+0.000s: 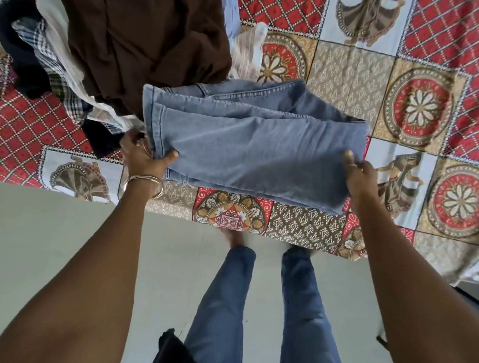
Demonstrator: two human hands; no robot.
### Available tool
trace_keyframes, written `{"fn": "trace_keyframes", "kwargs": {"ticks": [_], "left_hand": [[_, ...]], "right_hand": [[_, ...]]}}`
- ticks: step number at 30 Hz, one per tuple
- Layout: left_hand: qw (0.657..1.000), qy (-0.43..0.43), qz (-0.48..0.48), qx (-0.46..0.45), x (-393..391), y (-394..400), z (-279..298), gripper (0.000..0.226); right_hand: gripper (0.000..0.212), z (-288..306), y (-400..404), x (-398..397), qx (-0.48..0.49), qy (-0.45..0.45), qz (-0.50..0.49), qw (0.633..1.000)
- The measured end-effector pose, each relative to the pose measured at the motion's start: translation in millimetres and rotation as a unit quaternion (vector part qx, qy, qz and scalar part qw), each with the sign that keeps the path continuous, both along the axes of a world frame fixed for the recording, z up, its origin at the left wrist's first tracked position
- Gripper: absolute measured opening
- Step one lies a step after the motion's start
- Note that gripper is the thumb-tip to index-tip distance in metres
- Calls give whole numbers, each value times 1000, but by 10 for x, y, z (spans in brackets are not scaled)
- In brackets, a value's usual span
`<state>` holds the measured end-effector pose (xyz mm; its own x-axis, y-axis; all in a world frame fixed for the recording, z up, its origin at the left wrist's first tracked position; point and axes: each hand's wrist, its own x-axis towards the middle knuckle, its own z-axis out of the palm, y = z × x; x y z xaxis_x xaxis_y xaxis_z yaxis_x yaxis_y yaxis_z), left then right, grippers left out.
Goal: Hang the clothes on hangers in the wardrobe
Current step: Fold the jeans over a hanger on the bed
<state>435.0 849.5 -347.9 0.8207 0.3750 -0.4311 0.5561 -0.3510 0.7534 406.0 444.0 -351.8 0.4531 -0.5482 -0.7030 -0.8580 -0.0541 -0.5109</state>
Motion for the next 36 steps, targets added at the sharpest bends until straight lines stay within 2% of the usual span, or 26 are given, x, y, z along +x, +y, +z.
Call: {"fn": "trace_keyframes", "kwargs": {"ticks": [2,4,6,10,13,16,19,22,24,25,27,29,31,33,36], "left_hand": [[999,16,-10,-43,-44,-32,-6,75],[996,54,-6,-74,-92,-85,-10,74],[990,75,49,-110,-124,-83,32,66],[958,164,134,-192,-262,-440,191,27],[933,180,144,-276,-467,-788,311,27],[944,157,110,-269,-424,-1404,478,30],[965,137,33,-222,-206,-1908,452,26],[976,155,-60,-143,-18,-2591,366,33],[977,175,-115,-40,18,-2840,260,44],[976,171,-134,27,8,-2960,210,53],[972,118,-143,142,-49,-3195,136,72],[961,90,-158,208,-63,-3342,114,78],[940,105,-192,262,-63,-3601,99,75],[933,113,-162,301,-5,-3688,150,78],[925,66,-135,349,19,-3888,197,77]], "right_hand": [[71,-10,19,24,-13,-2,41,999],[71,-58,-14,22,-9,-4,23,1000],[57,-83,3,10,33,-22,-14,999],[27,141,-181,-36,64,-110,-81,989],[18,314,-506,-148,73,-167,-100,978],[9,641,-1249,-358,25,-216,-66,974],[20,855,-1850,-626,1,-223,-76,972],[7,787,-2561,-936,-40,-198,-106,974],[46,549,-2819,-1085,-130,-96,-43,986],[57,454,-2916,-1120,-186,-42,-6,982],[59,339,-3005,-1187,-282,33,33,958],[59,349,-2876,-1125,-319,20,85,944],[63,304,-2932,-1025,-325,6,150,934],[67,277,-2837,-925,-310,-7,258,915],[76,265,-2871,-781,-294,-30,357,886]]}}
